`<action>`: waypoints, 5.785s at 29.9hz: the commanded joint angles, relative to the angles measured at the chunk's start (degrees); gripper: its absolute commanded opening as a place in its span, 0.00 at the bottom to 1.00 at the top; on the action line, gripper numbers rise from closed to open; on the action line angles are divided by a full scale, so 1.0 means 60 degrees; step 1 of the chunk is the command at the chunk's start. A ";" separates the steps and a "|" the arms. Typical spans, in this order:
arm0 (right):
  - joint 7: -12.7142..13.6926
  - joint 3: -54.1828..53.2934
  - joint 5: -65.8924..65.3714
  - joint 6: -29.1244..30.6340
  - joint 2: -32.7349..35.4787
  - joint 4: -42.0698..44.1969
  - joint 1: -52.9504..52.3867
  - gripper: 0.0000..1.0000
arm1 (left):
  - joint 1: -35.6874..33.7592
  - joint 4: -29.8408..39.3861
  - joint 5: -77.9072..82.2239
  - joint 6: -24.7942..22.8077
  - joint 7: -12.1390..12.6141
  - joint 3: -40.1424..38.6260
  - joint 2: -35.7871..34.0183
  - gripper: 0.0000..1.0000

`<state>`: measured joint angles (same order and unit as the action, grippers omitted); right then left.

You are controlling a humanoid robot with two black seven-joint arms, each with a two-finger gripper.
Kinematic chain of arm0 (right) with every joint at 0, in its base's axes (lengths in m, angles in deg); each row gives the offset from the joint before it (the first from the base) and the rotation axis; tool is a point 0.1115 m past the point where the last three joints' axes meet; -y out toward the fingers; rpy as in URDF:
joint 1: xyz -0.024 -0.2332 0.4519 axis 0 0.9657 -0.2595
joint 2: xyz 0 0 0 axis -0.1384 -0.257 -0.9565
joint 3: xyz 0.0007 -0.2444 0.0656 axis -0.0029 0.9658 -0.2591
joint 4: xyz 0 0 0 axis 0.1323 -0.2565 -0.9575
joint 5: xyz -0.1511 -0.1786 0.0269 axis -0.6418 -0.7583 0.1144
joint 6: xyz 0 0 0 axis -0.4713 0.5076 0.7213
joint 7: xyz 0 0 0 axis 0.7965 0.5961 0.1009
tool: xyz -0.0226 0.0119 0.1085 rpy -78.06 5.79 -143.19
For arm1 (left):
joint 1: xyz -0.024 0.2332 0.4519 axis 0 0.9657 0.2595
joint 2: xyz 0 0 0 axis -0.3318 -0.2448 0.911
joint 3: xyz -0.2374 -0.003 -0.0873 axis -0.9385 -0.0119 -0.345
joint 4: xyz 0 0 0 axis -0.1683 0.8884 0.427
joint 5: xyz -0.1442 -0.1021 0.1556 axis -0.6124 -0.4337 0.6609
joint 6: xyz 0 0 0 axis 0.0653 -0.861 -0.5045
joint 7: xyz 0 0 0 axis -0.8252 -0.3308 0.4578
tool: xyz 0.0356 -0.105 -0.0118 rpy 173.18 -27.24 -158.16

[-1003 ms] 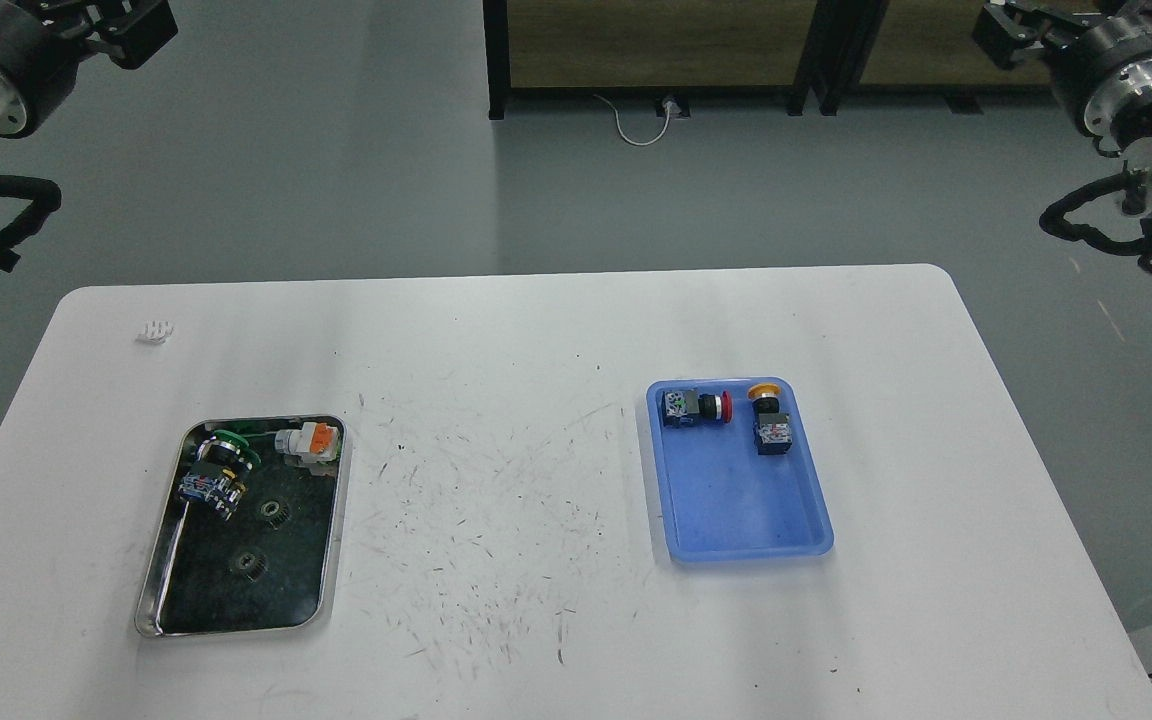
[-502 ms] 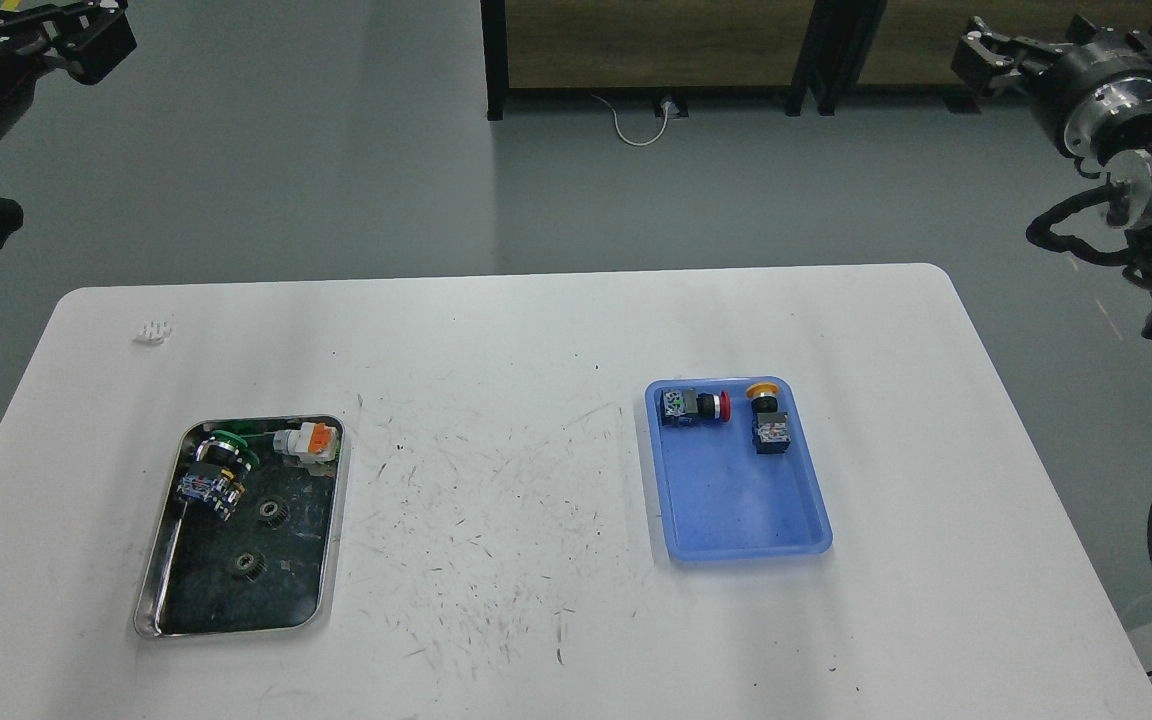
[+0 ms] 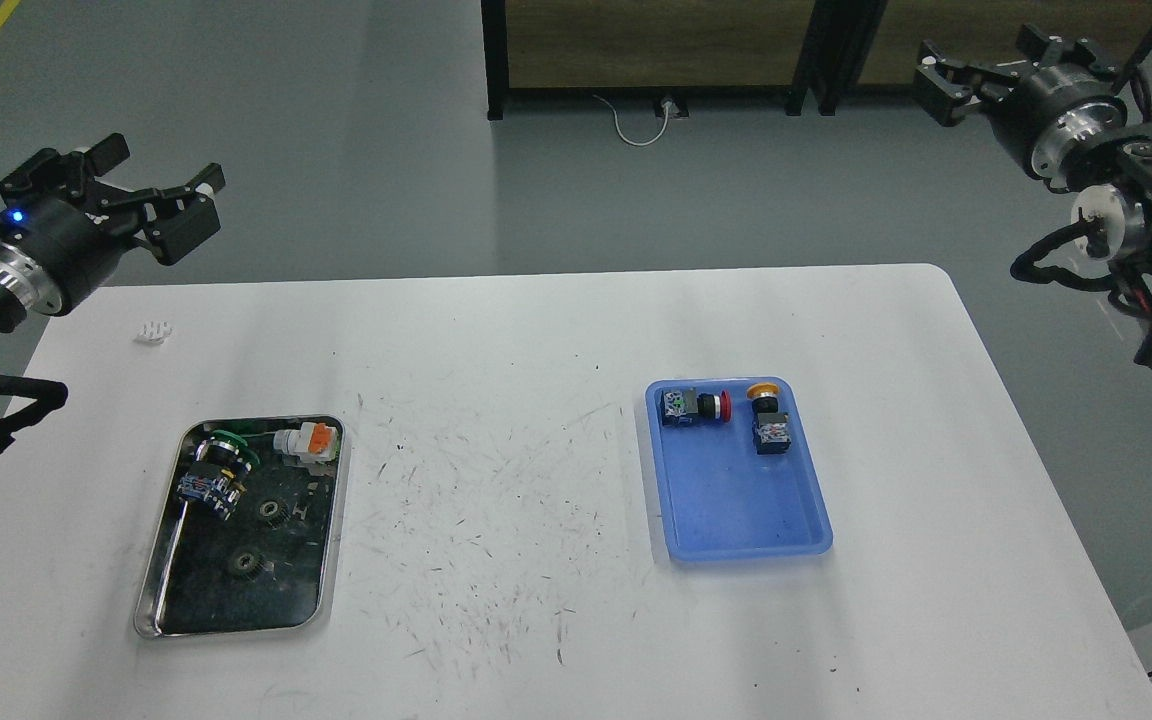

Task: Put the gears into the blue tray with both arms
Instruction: 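Reach the left gripper into the metal tray and grasp a black ring, then carry the black ring with the left gripper and set it on the table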

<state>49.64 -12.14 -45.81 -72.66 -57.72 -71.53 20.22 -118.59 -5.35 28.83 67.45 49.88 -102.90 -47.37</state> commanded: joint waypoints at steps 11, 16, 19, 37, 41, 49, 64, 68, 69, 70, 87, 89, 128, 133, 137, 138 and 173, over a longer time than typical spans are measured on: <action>0.0261 0.0046 -0.1523 0.1027 0.0302 -0.0925 0.0358 1.00 | 0.2867 0.1543 0.2385 0.0302 -0.0663 0.0005 0.0234 0.99; 0.0261 0.0368 -0.1641 0.0998 0.0214 -0.0955 0.0490 1.00 | 0.3599 0.1660 0.3029 0.0345 -0.0795 0.0019 0.0219 0.99; 0.0261 0.0441 -0.1685 0.0998 0.0214 -0.0955 0.0578 1.00 | 0.3980 0.1660 0.3176 0.0477 -0.0795 0.0020 0.0205 0.99; 0.0275 0.0456 -0.2037 0.0925 0.0141 -0.0955 0.0812 1.00 | 0.5387 0.1120 0.3895 0.0887 -0.0824 0.0107 0.0278 0.98; 0.0275 0.0456 -0.2037 0.0925 0.0141 -0.0955 0.0827 1.00 | 0.5402 0.0782 0.3646 0.0887 -0.0853 0.0107 0.0322 0.97; 0.0261 0.0456 -0.2052 0.0910 0.0141 -0.0955 0.0842 1.00 | 0.5417 0.0488 0.3543 0.0960 -0.0853 0.0107 0.0571 0.95; 0.0261 0.0442 -0.2301 0.0866 0.0141 -0.0955 0.0900 1.00 | 0.5373 0.0357 0.3543 0.0961 -0.0853 0.0327 0.0967 0.81; 0.0261 0.0442 -0.2301 0.0866 0.0141 -0.0955 0.0900 1.00 | 0.5402 0.0298 0.3543 0.0917 -0.0868 0.0327 0.0908 0.79; 0.0261 0.0442 -0.2301 0.0866 0.0141 -0.0955 0.0900 1.00 | 0.5402 0.0269 0.3528 0.0902 -0.0868 0.0327 0.0908 0.78; 0.0261 0.0442 -0.2301 0.0866 0.0126 -0.0955 0.0900 1.00 | 0.5417 0.0269 0.3543 0.0888 -0.0868 0.0327 0.0893 0.78; 0.0261 0.0442 -0.2301 0.0837 0.0082 -0.0955 0.0944 1.00 | 0.5432 0.0254 0.3543 0.0873 -0.0839 0.0532 0.0835 0.59; 0.0261 0.0442 -0.2301 0.0837 0.0082 -0.0940 0.0944 1.00 | 0.5417 0.0225 0.3543 0.0873 -0.0824 0.0576 0.0835 0.57; 0.0261 0.0412 -0.2301 0.0749 0.0229 -0.0867 0.1090 1.00 | 0.2445 0.2276 0.4041 0.0448 0.0260 0.2068 0.0569 0.33; 0.0246 0.0383 -0.2315 0.0749 0.0287 -0.0867 0.1237 1.00 | 0.1770 0.2115 0.4085 0.0536 0.0348 0.3007 0.1975 0.33; 0.0246 0.0383 -0.2301 0.0749 0.0287 -0.0867 0.1310 1.00 | 0.1579 0.1326 0.4114 0.0536 0.0421 0.3388 0.3073 0.33; 0.0246 0.0397 -0.2315 0.0749 0.0287 -0.0867 0.1325 1.00 | 0.1536 0.1062 0.4158 0.0536 0.0421 0.3490 0.3293 0.33; 0.0217 0.0514 -0.2550 0.0968 0.0097 -0.1056 0.1545 1.00 | 0.0965 -0.1021 0.3589 0.1151 0.0597 0.3757 0.5538 0.97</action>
<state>51.02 -9.35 -61.18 -67.73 -57.10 -77.01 29.24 -111.51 -12.31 52.15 73.81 53.59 -78.02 -13.04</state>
